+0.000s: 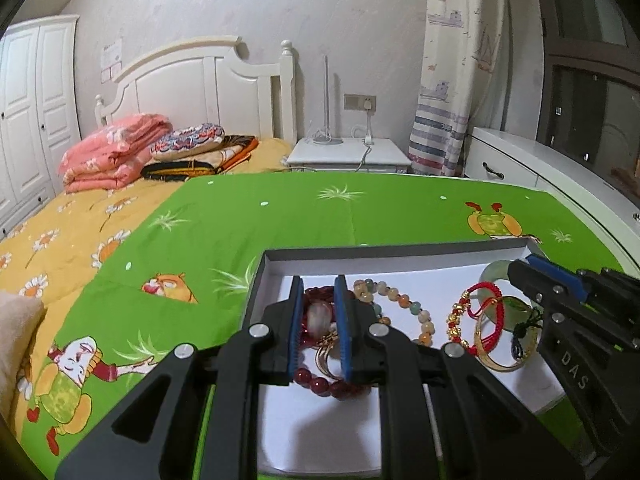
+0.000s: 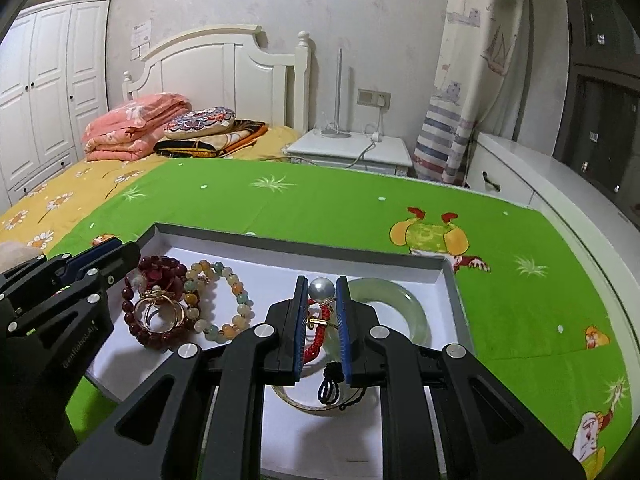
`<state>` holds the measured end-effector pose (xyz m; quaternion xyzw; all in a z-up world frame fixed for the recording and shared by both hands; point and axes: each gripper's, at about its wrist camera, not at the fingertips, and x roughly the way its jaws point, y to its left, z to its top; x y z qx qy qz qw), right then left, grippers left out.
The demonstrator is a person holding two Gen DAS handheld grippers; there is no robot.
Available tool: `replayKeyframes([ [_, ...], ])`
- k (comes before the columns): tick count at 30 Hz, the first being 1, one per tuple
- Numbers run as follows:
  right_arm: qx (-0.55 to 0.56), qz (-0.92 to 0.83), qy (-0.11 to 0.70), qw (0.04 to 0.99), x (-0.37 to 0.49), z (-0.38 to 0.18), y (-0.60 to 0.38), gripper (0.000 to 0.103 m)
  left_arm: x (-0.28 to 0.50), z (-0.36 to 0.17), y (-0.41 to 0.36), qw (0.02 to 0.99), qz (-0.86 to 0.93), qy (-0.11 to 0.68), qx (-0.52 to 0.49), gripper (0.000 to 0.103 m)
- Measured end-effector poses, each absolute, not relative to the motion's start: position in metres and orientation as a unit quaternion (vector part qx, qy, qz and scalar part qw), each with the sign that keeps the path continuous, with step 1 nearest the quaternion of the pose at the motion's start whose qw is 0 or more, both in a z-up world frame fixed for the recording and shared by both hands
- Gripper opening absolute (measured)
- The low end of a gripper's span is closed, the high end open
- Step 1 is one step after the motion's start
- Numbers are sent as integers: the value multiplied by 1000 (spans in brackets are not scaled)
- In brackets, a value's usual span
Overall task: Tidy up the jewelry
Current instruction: 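Carry both pearls into the tray and open both tools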
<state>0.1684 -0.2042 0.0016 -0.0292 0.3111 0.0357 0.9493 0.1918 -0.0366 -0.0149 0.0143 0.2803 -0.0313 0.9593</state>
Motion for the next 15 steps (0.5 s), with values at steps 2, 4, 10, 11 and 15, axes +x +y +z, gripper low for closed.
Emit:
replayKeyframes([
  [2,-31,31,313,949,169,0,-204,17,193,-16,-36,959,-29,283,16,24],
  [4,-30,32,315,948,170,-2,-204,26,192,-16,-35,959,-27,281,15,44],
  [10,-28,31,310,950,169,0,-206,37,188,-14,-34,962,-22,272,11,53],
  [11,-27,31,310,950,169,0,-206,39,188,-14,-34,962,-22,272,11,55],
  [15,-24,29,307,951,168,0,-207,48,188,-13,-34,962,-21,271,10,62],
])
